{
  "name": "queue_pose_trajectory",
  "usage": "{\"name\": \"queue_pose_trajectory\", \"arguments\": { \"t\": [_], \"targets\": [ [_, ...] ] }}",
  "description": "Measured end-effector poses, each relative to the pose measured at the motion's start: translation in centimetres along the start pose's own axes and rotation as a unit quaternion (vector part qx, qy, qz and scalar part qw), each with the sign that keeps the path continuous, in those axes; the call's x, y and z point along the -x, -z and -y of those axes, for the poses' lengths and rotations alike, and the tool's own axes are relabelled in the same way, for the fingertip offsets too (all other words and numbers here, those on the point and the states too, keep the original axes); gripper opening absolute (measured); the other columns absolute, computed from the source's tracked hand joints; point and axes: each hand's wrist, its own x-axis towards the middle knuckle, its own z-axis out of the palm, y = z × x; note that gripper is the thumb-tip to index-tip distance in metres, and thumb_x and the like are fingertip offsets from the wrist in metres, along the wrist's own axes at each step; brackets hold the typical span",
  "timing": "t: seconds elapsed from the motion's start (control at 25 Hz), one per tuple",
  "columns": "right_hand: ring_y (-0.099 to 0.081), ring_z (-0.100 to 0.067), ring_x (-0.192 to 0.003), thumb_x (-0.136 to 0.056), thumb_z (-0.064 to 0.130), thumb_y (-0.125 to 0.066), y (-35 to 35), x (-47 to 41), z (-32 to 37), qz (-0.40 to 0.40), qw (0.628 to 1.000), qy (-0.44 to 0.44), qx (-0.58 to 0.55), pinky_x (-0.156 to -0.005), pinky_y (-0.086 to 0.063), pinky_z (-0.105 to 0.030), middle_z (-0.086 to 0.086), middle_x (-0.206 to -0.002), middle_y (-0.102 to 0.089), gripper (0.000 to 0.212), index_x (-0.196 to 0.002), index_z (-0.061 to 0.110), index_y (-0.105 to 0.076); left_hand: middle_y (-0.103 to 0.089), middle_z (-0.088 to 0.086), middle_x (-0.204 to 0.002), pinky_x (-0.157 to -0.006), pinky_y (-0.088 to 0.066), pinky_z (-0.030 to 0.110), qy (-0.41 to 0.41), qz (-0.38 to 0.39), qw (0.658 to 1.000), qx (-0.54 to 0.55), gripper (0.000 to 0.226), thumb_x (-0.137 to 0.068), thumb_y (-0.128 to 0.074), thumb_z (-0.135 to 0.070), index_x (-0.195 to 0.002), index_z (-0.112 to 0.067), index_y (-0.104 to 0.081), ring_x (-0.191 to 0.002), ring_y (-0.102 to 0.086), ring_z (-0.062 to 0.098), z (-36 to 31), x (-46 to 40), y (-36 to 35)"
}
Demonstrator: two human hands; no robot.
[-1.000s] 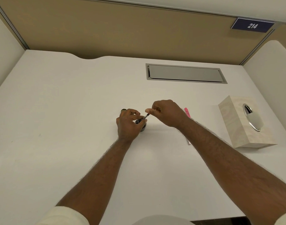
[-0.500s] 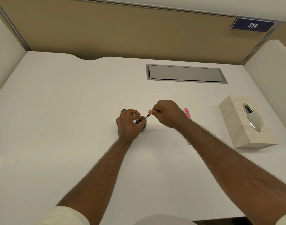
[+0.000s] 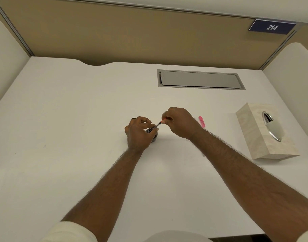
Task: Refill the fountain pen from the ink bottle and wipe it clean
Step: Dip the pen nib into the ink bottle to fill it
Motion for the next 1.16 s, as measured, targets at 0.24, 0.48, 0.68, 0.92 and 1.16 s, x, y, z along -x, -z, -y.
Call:
{"name": "queue_pose_trajectory", "arguments": {
  "t": [0.24, 0.48, 0.68, 0.92, 1.16],
  "targets": [
    [-0.054, -0.024, -0.076, -0.093, 0.028, -0.055, -0.15, -0.23, 0.03, 0.005, 1.0, -0.009, 0.025, -0.067, -0.032, -0.03, -0.005, -0.078, -0.059, 0.025, -0.094, 0.008, -0.071, -0.061, -0.018, -0.088, -0.084, -0.034, 0.038, 0.003, 0.0, 1.0, -0.003, 0.007, -0.069, -0.081, -0.026, -0.075, -0.028, -0.078, -0.095, -0.056, 0.013, 0.02, 0.04, 0.09],
    [-0.061, -0.023, -0.084, -0.09, 0.019, -0.061, 0.06, 0.09, -0.14, -0.009, 1.0, 0.005, -0.022, -0.08, -0.048, -0.038, -0.006, -0.091, -0.068, 0.017, -0.102, 0.011, -0.069, -0.064, -0.014, -0.092, -0.085, -0.028, 0.034, 0.01, 0.006, 1.0, -0.003, 0.006, -0.07, -0.08, -0.028, -0.075, -0.028, -0.078, -0.097, -0.053, 0.008, 0.16, -0.05, 0.02],
    [-0.054, -0.021, -0.077, -0.093, 0.025, -0.055, -0.02, -0.34, -0.12, 0.02, 1.0, -0.001, 0.012, -0.07, -0.04, -0.034, -0.002, -0.081, -0.06, 0.021, -0.093, 0.011, -0.07, -0.063, -0.016, -0.092, -0.084, -0.027, 0.033, 0.004, 0.004, 1.0, -0.007, 0.006, -0.07, -0.081, -0.029, -0.076, -0.029, -0.078, -0.096, -0.052, 0.007, 0.27, -0.03, -0.01],
    [-0.059, -0.019, -0.081, -0.087, 0.022, -0.065, -0.02, 0.02, -0.26, -0.002, 0.999, 0.003, -0.048, -0.079, -0.046, -0.034, -0.005, -0.089, -0.066, 0.019, -0.102, 0.011, -0.069, -0.064, -0.015, -0.093, -0.085, -0.029, 0.035, 0.005, 0.003, 1.0, -0.006, 0.008, -0.07, -0.081, -0.03, -0.076, -0.027, -0.078, -0.096, -0.051, 0.006, 0.41, 0.01, -0.12],
    [-0.056, -0.023, -0.081, -0.091, 0.021, -0.058, -0.18, -0.26, 0.04, 0.014, 1.0, -0.007, -0.01, -0.072, -0.043, -0.034, -0.008, -0.087, -0.065, 0.017, -0.092, 0.008, -0.07, -0.061, -0.018, -0.091, -0.084, -0.027, 0.033, 0.005, 0.002, 1.0, -0.006, 0.007, -0.07, -0.081, -0.029, -0.076, -0.028, -0.078, -0.096, -0.051, 0.006, 0.26, 0.05, -0.02]
  ]
}}
